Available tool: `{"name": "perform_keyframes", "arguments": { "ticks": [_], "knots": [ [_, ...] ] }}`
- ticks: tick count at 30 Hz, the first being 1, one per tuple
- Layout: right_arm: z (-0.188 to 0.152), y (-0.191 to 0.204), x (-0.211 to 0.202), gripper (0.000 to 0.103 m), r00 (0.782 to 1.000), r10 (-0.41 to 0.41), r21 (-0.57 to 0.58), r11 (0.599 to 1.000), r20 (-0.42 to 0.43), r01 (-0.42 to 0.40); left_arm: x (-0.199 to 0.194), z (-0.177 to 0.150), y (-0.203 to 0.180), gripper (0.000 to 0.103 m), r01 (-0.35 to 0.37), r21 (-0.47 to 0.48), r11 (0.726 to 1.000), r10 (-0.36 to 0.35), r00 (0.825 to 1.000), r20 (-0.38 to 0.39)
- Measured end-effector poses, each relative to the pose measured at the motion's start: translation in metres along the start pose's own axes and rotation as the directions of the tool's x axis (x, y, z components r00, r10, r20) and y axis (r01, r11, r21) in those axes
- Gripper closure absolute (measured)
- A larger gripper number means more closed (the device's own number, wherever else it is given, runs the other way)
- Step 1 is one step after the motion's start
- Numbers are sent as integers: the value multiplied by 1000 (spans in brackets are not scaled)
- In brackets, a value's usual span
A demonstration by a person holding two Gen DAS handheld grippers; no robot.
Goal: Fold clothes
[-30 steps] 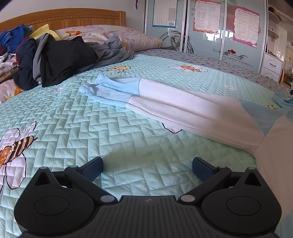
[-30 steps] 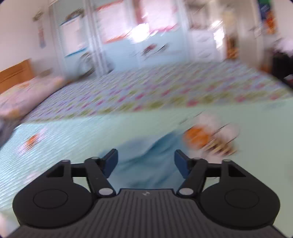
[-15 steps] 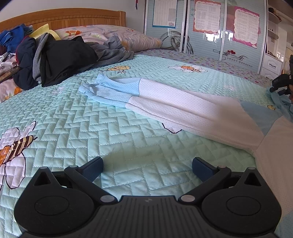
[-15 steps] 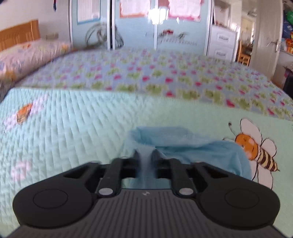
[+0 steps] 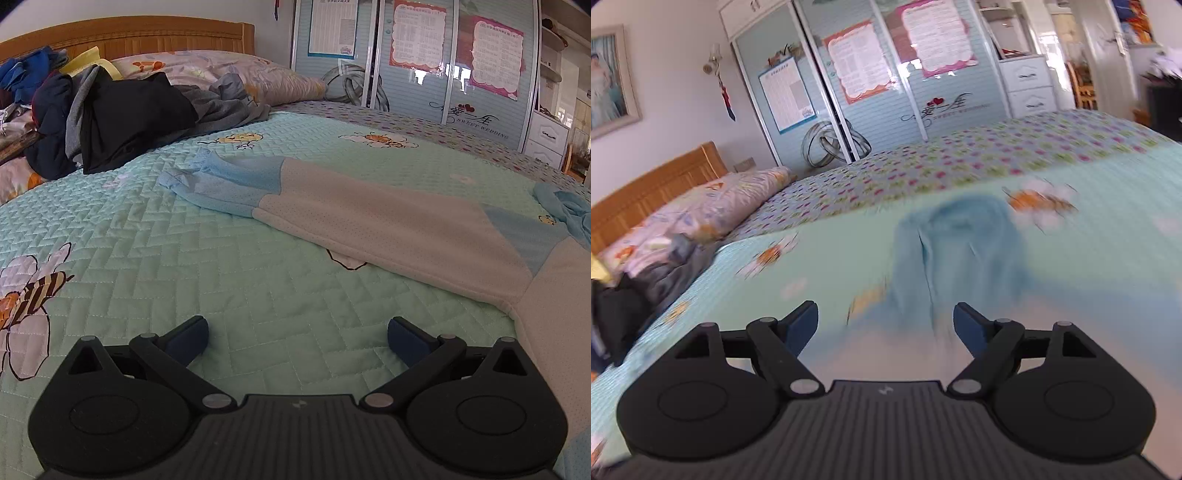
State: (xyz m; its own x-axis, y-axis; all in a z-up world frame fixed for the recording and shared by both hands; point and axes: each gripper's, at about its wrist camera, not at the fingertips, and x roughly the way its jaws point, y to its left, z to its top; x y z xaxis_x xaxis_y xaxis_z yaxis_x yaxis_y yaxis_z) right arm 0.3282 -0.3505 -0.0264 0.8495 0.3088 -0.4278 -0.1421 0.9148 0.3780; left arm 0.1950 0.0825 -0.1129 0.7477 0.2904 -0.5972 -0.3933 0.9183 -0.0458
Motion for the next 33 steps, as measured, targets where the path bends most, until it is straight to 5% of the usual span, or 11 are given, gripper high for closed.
{"name": "perform_keyframes", "arguments": {
  "ticks": [5, 10, 16, 21, 25, 27, 29, 33],
  "knots": [
    [-92, -21, -132, 11, 993, -77, 134, 989, 94, 64, -1, -1, 2, 0, 5, -8, 1000, -5, 1000, 8],
    [-124, -82, -197, 12, 977, -169, 330, 937, 132, 118, -1, 0, 0, 0, 0, -5, 1000, 0, 1000, 6],
    [-150, -153, -219, 13, 960, -217, 563, 822, 180, 80, -5, -1, 4, 0, 15, -18, 1000, -15, 1000, -3],
    [-165, -157, -212, 10, 961, -163, 509, 860, 223, 28, -27, -12, 1, 0, 10, 18, 1000, -9, 999, -35],
    [-166, -162, -214, 9, 963, -122, 520, 854, 241, -22, -81, -35, -9, 1, 148, 81, 986, -144, 988, -54],
    [-166, -164, -221, 9, 967, -94, 530, 846, 237, -47, -118, -50, -14, 1, 254, 110, 961, -248, 967, -65],
    [-167, -165, -229, 9, 976, -50, 534, 843, 211, -72, -147, -63, -14, 0, 370, 107, 923, -359, 927, -109],
    [-174, -154, -248, 9, 990, 93, 524, 841, 108, -136, -174, -88, -7, 1, 576, -11, 818, -550, 776, -309]
  ]
}}
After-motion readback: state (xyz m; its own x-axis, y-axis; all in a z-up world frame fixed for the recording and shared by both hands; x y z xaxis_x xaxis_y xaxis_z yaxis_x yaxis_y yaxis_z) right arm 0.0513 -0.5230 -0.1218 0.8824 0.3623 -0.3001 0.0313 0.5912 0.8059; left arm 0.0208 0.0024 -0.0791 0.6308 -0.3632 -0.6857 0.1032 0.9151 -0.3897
